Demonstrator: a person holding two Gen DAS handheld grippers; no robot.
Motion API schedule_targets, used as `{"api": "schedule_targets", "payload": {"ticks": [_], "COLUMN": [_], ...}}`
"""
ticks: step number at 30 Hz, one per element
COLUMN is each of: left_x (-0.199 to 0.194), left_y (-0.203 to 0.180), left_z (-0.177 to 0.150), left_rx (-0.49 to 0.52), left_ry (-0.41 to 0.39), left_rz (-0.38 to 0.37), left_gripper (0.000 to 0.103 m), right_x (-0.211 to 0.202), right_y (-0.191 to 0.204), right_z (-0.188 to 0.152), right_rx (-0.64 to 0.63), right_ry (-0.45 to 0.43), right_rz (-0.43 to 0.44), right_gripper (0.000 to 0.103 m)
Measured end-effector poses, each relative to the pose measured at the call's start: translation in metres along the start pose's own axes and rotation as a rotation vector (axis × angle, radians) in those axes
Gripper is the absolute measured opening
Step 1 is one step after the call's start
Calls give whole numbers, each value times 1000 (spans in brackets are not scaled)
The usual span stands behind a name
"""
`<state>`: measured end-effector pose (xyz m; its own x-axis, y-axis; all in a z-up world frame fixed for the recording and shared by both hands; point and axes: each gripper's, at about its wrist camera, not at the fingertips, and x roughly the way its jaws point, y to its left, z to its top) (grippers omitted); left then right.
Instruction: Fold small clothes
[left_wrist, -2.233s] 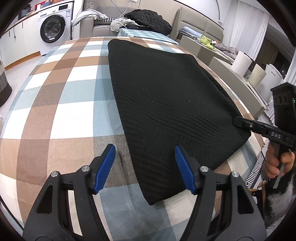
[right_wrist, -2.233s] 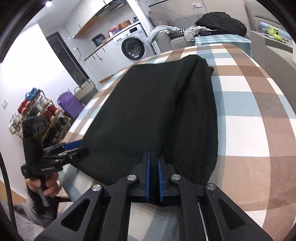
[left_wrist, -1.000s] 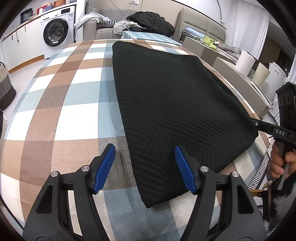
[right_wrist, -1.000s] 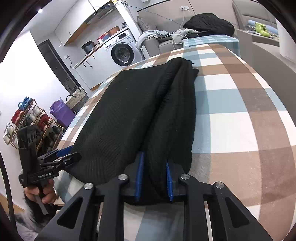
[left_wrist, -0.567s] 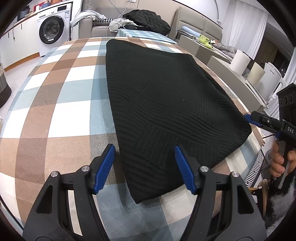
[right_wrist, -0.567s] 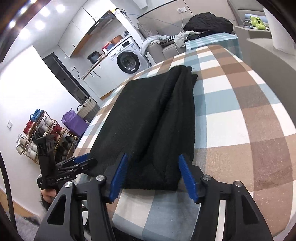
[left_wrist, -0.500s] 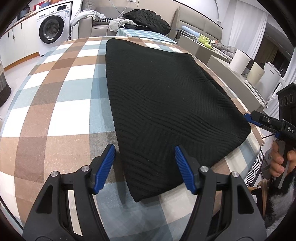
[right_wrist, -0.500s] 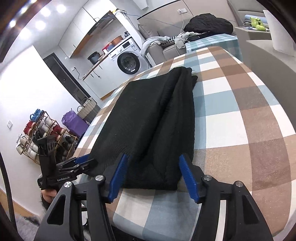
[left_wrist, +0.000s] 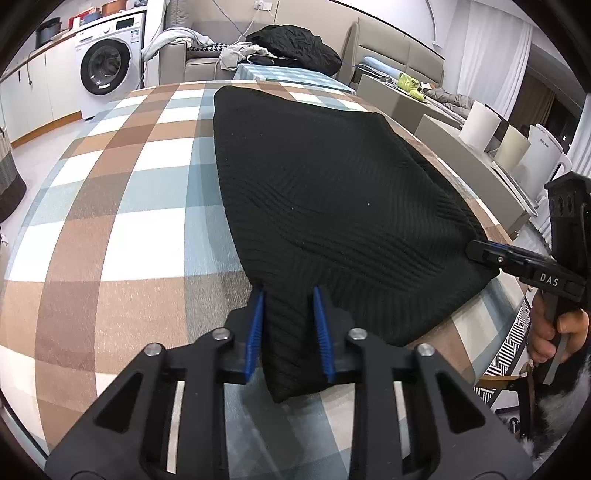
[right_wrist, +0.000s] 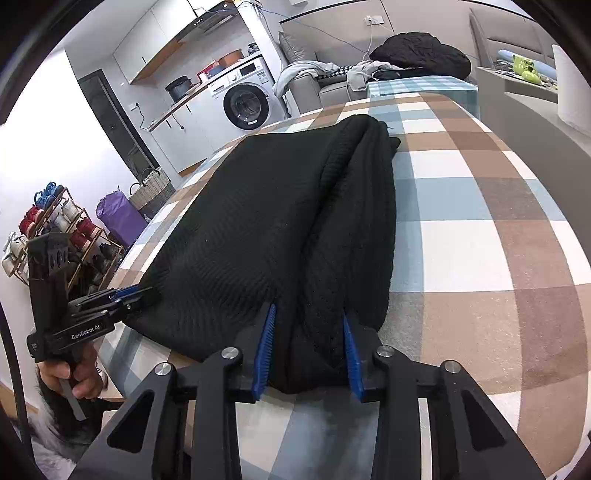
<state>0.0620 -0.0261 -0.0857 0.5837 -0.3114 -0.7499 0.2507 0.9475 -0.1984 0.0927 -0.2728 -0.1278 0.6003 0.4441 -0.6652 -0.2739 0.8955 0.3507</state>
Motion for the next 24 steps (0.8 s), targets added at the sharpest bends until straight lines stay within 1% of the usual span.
{"api": "schedule_targets", "payload": {"ticks": [5,11,18,24], "left_x": [6,21,41,48], "left_y": [3,14,25,27], "left_z": [12,38,65,72], "left_rx": [16,9,-16,-19], "left_ry": [-4,2,-1,-8], "left_rz": [39,70,86,94], "left_gripper": [23,23,22,23], "right_x": [12,33,55,62], "right_y": [4,8,2,2], "right_z": [11,35,62,73], "right_rx": [-21,-31,-5,-17], "right_ry": [13,30,46,43], "right_rz": [-7,-37,-47,-67], "right_gripper": [31,31,31,31]}}
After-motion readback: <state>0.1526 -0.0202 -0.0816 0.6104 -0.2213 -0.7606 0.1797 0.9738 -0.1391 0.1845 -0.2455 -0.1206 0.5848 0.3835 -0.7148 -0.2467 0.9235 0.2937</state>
